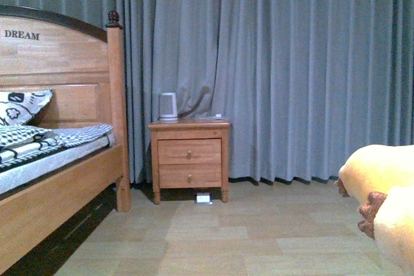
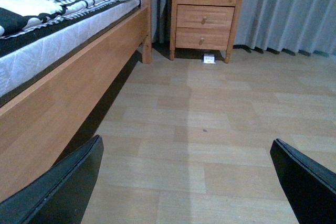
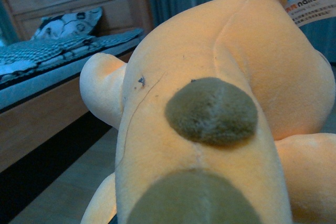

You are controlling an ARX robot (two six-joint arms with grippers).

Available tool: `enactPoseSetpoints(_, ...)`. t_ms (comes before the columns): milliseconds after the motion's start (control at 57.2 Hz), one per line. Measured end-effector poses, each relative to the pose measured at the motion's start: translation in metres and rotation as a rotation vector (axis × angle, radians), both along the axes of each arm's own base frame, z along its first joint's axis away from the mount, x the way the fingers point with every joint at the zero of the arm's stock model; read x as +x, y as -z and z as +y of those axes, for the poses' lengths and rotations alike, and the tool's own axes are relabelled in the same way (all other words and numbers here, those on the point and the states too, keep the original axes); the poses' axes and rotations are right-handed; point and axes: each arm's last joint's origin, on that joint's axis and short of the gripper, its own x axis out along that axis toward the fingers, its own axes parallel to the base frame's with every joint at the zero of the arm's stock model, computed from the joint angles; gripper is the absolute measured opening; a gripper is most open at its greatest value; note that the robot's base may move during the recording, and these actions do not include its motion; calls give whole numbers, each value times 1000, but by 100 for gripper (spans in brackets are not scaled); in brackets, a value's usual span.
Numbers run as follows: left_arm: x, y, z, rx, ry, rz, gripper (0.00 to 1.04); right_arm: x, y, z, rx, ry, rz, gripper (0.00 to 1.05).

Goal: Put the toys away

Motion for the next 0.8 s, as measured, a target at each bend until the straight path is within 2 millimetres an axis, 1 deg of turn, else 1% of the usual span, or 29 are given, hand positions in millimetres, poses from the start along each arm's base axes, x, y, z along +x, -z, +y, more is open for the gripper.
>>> enactPoseSetpoints(805, 0, 0, 0, 0, 3, 0, 99, 0, 0, 0, 2, 10, 0, 18)
